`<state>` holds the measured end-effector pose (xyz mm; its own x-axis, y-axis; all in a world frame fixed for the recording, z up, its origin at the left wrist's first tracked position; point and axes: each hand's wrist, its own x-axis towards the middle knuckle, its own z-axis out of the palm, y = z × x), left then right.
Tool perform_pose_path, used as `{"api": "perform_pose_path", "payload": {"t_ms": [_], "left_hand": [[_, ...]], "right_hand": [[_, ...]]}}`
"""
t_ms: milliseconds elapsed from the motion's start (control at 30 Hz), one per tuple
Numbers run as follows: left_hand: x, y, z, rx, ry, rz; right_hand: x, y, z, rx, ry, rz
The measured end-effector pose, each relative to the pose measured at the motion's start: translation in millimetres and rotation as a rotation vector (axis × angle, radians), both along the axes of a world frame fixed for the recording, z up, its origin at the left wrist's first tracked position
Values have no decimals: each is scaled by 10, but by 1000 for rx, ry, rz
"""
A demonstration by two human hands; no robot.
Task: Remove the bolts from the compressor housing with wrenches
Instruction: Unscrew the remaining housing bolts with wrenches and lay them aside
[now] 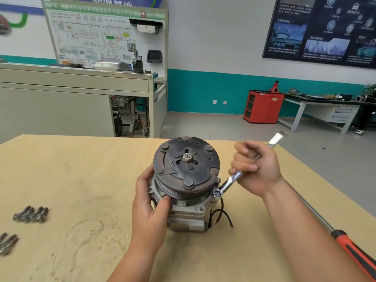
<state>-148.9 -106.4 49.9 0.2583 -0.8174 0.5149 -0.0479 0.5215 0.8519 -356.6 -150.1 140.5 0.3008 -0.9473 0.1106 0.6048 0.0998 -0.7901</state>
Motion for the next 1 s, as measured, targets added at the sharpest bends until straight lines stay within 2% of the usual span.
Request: {"api": "perform_pose_path", "payload": {"t_ms": [67,167,267,433,533,600,700,867,1000], "left_hand": [[-11,6,6,-7,9,-1],[-9,4,8,-24,35,16],[-20,-1,-1,-23,64,19],[-64,-2,-38,-14,112,-1],[-56,-13,-56,11,140,-9],[-53,-9,-63,10,152,-6],[-81,16,-67,11,129,8],[-113,45,-71,-32,92,76],[-109,39,-81,-14,118,61]], "right_hand": [[41,-192,23,11,124,112],[-81,-257,-6,-44,386,88],[-320,-48,-99,-24,355,38],[-292,705,-398,-67,155,-335],[-99,1070,-539,-100,107,-508],[-28,1182,-613,-115,200,-589],[111,1243,-643,-178,383,-542],[319,1278,-765,-191,466,-504],[366,1314,-771,-283,574,-582]]}}
